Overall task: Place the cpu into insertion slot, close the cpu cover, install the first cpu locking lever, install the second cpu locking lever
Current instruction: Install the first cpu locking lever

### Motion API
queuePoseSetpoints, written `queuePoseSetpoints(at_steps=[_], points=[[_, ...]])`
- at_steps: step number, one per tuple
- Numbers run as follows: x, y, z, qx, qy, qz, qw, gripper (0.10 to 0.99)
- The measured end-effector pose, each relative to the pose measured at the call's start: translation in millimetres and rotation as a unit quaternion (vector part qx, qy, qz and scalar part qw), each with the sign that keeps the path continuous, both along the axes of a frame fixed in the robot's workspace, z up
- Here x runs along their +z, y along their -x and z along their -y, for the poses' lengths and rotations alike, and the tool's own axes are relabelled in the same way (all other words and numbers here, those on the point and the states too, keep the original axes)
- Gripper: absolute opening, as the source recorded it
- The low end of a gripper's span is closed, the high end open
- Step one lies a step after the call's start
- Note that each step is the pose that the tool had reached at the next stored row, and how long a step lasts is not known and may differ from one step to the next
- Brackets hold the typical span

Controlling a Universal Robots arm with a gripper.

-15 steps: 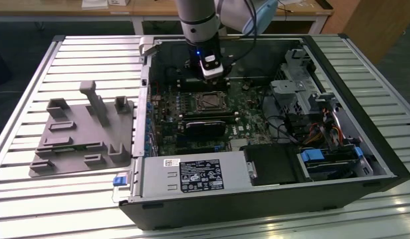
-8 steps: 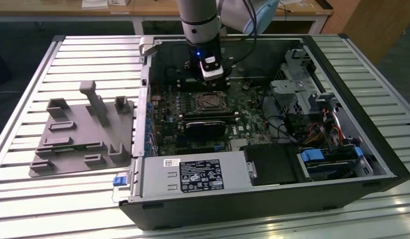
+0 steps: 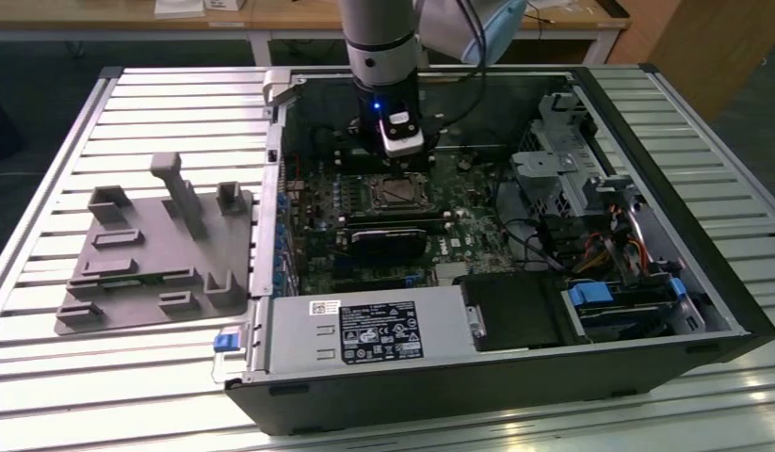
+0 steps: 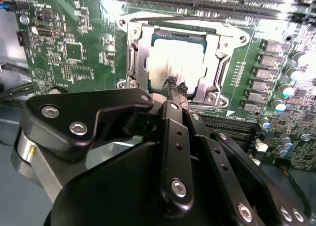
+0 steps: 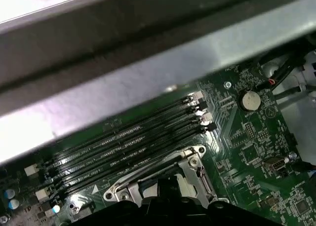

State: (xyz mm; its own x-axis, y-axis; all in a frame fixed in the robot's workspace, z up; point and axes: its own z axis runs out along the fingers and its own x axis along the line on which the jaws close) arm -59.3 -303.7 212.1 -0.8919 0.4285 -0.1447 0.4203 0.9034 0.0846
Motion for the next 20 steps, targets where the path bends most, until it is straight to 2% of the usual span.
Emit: queuePoseSetpoints(at_steps=[3,6,8,12,13,20], points=[[0.0,-2.2,2.7,-0.001,0.0012,-0.0057,1.0,0.102],[0.0,-5.7,4.7,-0.001,0.0033,-0.0135,0.9999,0.102],[0.0,-8.3,5.8,-0.001,0.0049,-0.0192,0.9998,0.102],[-0.1,-14.5,7.7,-0.001,0.0099,-0.0328,0.9994,0.102],[0.0,-14.7,7.9,-0.001,0.0106,-0.0345,0.9993,0.102],[2.2,-14.7,8.5,0.019,0.0113,-0.0343,0.9992,0.102]])
